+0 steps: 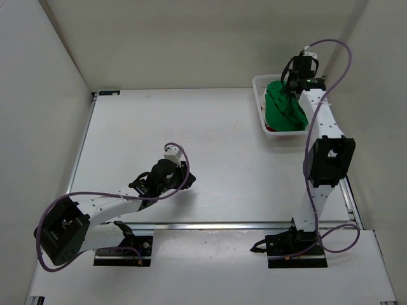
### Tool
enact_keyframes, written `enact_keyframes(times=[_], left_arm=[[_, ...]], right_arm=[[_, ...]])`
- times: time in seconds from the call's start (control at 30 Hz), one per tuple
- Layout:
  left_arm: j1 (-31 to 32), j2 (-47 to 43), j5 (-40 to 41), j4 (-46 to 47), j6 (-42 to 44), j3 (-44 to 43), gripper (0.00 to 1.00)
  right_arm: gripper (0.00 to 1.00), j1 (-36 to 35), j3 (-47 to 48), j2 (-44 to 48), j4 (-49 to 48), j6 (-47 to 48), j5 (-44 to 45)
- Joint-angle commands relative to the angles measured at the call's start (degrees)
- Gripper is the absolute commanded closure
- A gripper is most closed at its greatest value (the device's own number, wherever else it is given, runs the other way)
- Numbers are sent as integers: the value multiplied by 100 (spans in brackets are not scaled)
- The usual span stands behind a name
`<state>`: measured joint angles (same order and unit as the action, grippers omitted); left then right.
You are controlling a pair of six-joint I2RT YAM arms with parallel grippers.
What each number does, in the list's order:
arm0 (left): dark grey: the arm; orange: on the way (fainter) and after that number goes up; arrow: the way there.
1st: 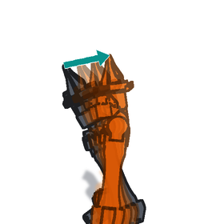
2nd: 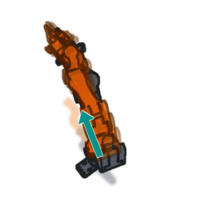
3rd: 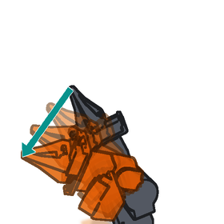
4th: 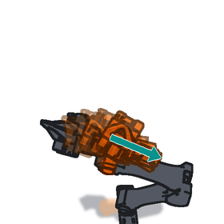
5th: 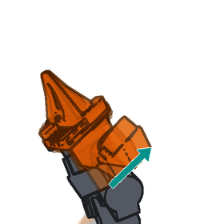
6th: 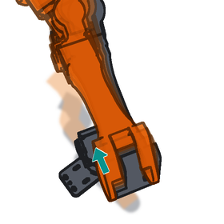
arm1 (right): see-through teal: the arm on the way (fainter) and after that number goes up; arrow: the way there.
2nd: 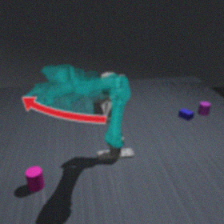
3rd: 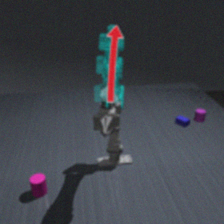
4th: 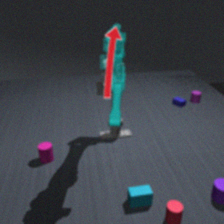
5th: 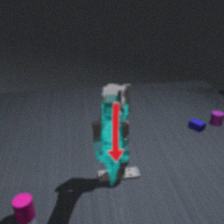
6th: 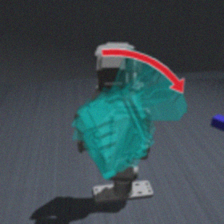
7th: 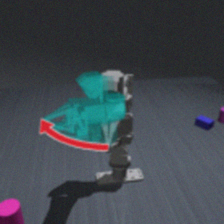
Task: Fold and stack the t-shirts
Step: Grab crumpled tshirt from bin with the right arm, then move the tshirt to the center of the board
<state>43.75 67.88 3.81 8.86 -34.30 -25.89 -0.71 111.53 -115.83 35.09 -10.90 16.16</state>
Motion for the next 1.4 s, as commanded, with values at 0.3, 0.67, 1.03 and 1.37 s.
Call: enact_keyframes(times=[0.3, 0.67, 1.03, 1.37], left_arm=[[-955, -1021, -223, -666, -85, -531, 62], [-2299, -2032, -513, -1158, -279, -408, 59], [-2459, -1964, -260, -1413, -253, 49, 51], [-1984, -1594, 769, -2081, -164, -4, 45]], right_arm=[[100, -2194, 1344, 2970, -863, 244, -2021], [100, -3530, -41, 4418, -2216, 488, -2410], [100, -843, -5158, 4317, -4546, -1821, -4325], [100, -1089, -4043, 2618, -3527, -1547, -3262]])
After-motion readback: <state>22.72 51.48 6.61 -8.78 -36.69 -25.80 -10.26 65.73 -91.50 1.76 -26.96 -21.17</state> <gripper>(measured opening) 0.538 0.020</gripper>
